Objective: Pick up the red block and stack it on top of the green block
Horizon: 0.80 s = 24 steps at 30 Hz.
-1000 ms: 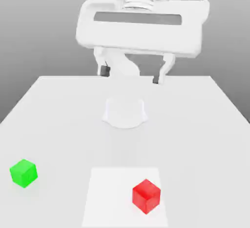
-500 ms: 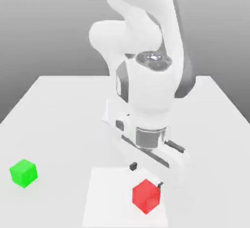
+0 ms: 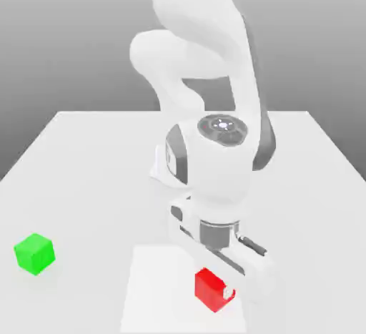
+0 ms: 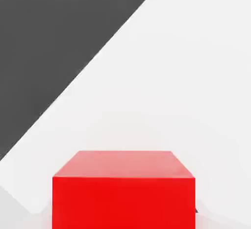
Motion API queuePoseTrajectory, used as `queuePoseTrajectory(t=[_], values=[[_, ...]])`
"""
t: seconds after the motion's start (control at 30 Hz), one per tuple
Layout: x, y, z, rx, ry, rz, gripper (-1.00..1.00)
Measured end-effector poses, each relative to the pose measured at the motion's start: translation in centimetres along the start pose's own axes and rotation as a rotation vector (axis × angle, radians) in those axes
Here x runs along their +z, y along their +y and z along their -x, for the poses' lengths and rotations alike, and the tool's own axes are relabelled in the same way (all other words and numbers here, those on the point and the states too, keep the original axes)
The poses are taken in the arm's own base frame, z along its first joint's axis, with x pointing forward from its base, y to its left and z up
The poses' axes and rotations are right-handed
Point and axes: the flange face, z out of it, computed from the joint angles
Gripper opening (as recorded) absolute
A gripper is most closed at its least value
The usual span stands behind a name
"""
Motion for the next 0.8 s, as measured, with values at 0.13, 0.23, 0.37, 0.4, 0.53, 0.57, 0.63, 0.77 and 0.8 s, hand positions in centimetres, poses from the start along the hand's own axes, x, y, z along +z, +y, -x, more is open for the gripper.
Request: queuePoseTrajectory(t=[0.13,0.23,0.37,0.4,0.53,0.57,0.63,0.77,0.8], values=[[-2.9,-0.1,-1.8,0.025,0.006,0.005,-1.0],[-3.7,-0.5,-9.4,0.145,0.014,0.01,-1.0],[-4.9,1.6,-21.8,0.355,0.017,0.013,-1.0],[-5.3,2.9,-25.4,0.42,0.016,0.013,-1.0],[-6.2,8.1,-34.8,0.588,0.008,0.006,-1.0],[-5.5,8.2,-35.0,0.586,0.007,0.005,-1.0],[-3.4,8.1,-35.1,0.583,0.007,0.004,-1.0],[-1.1,8.2,-35.1,0.581,0.007,0.004,1.0],[-1.1,8.2,-35.1,0.581,0.007,0.004,1.0]])
